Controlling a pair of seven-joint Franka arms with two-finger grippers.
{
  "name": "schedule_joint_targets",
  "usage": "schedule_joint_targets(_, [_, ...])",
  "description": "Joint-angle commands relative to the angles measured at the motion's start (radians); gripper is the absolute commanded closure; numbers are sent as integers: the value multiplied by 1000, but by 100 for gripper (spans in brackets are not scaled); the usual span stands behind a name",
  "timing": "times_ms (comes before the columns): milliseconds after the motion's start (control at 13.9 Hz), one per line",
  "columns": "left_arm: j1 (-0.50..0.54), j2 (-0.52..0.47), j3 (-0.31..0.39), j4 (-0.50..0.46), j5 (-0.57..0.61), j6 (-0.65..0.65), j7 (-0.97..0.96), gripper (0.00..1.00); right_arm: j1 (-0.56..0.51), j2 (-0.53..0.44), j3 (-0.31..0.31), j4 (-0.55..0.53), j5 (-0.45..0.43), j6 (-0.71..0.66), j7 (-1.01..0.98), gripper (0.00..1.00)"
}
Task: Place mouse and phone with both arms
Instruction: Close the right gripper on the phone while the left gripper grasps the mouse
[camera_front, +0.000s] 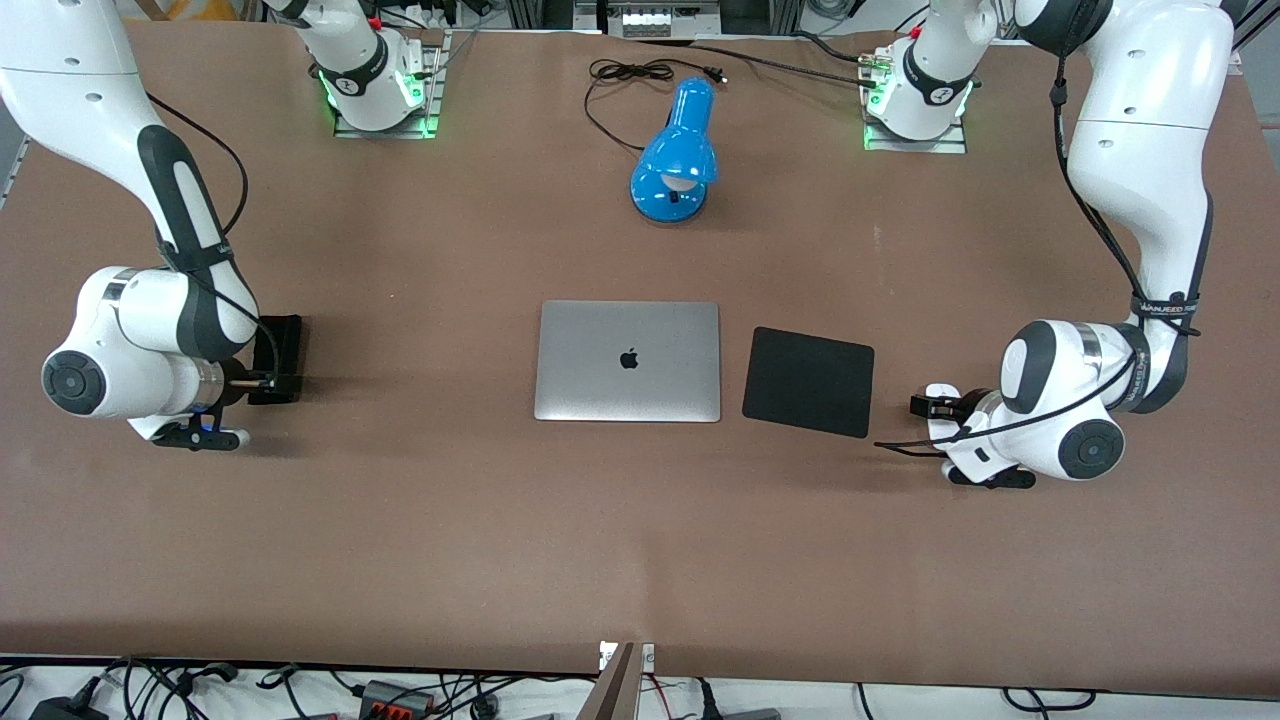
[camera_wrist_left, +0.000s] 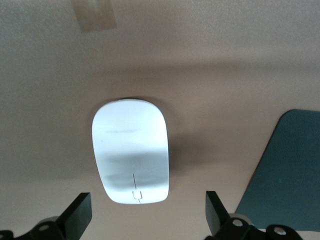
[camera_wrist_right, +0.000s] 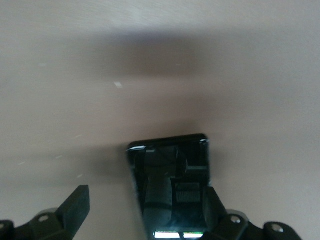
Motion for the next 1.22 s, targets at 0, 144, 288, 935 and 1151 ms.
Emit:
schedule_joint_targets(0, [5,31,-2,32,22,29,14,0,-19,-59,11,-112,-16,81,-11,0])
schedule_joint_targets(144, [9,45,4,32,27,63,15,0,-19,-66,11,-129,-17,80,-36,0])
schedule_joint_targets(288, [9,48,2,33,56,67,14,0,-24,-64,9,-149,-17,84,-62,0])
schedule_joint_targets(935, [9,54,4,32,65,111,-8,61,-22,-52,-4,-163,-60,92,-108,0])
schedule_joint_targets(1151, [5,42,-1,35,50,68,-12,67,-21,-44,-3,-164,-59,91,-99,0])
